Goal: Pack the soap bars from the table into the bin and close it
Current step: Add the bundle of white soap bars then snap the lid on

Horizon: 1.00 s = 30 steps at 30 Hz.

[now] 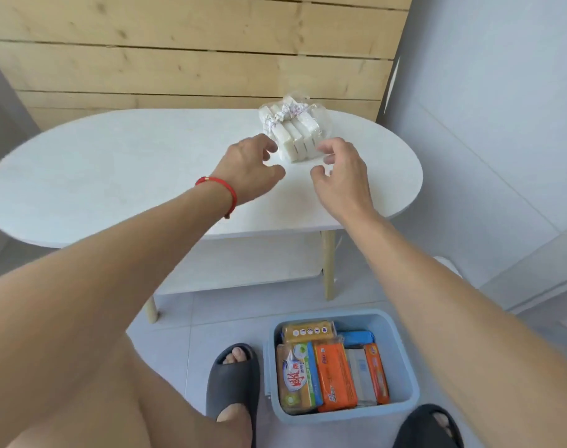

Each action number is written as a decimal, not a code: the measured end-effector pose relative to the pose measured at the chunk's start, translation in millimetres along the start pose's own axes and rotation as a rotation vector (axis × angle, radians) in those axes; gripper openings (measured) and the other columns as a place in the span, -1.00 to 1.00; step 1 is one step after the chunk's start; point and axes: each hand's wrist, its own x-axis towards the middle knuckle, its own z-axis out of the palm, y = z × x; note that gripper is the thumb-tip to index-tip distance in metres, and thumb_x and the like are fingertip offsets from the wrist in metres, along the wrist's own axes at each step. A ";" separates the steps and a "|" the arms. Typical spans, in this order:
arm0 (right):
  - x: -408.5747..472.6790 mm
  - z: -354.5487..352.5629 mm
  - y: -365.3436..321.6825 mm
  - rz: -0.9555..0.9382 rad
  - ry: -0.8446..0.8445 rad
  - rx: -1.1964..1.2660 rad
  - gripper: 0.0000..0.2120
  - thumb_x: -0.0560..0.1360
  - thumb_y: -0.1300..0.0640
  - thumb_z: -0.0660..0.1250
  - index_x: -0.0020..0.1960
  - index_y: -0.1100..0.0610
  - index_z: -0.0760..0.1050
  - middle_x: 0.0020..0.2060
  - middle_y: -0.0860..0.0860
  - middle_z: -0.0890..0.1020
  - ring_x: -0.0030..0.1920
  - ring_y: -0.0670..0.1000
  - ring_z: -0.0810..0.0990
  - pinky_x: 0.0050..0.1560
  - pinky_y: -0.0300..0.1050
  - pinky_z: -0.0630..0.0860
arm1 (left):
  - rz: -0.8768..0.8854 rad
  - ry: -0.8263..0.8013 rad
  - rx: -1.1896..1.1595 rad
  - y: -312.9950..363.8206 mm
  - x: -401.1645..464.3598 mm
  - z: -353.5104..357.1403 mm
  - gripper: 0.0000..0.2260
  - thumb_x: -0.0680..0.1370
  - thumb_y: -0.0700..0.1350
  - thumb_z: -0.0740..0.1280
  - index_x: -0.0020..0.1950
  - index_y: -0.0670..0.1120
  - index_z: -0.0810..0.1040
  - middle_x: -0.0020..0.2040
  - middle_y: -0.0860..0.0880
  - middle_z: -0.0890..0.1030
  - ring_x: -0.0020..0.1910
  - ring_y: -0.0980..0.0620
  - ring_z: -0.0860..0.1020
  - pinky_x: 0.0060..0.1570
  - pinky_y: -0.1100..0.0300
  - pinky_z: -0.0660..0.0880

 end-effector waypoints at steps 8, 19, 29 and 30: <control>80.3 24.6 11.9 0.359 -0.190 0.144 -0.27 0.56 -0.17 0.21 0.63 0.00 0.03 0.56 0.01 0.30 0.52 0.09 0.29 0.40 -0.02 0.28 | -0.339 -0.119 -0.826 -3.7 67.8 19.9 -0.33 0.39 -0.35 0.32 0.41 0.16 0.36 0.28 0.11 0.51 0.18 -0.01 0.54 0.24 0.02 0.55; 71.5 17.6 18.3 0.436 -0.107 0.293 -0.57 0.32 -0.13 0.39 0.16 -0.05 0.55 -0.04 -0.13 0.61 -0.04 -0.11 0.58 -0.25 -0.15 0.42 | -0.450 0.004 -0.861 17.4 66.0 26.5 -0.55 0.47 -0.15 0.40 0.35 -0.16 0.46 0.19 -0.22 0.62 -0.02 -0.18 0.67 -0.06 -0.12 0.67; -65.8 -86.5 20.7 0.431 -0.179 0.572 -0.79 0.31 0.07 0.53 -0.07 -0.12 0.71 -0.14 -0.05 0.77 -0.11 -0.05 0.74 0.00 -0.10 0.59 | -0.294 -0.287 -0.672 61.7 -53.6 47.6 -0.83 0.52 -0.25 0.35 0.08 -0.26 0.57 0.12 -0.30 0.63 0.01 -0.17 0.61 -0.14 -0.12 0.68; -82.0 -96.1 23.4 0.425 -0.185 0.602 -0.77 0.31 0.09 0.54 -0.05 -0.13 0.71 -0.12 -0.04 0.77 -0.10 -0.05 0.75 -0.03 -0.10 0.59 | -0.278 -0.264 -0.653 65.4 -68.2 56.4 -0.82 0.52 -0.21 0.37 0.09 -0.23 0.54 0.08 -0.26 0.62 0.02 -0.15 0.62 -0.14 -0.12 0.69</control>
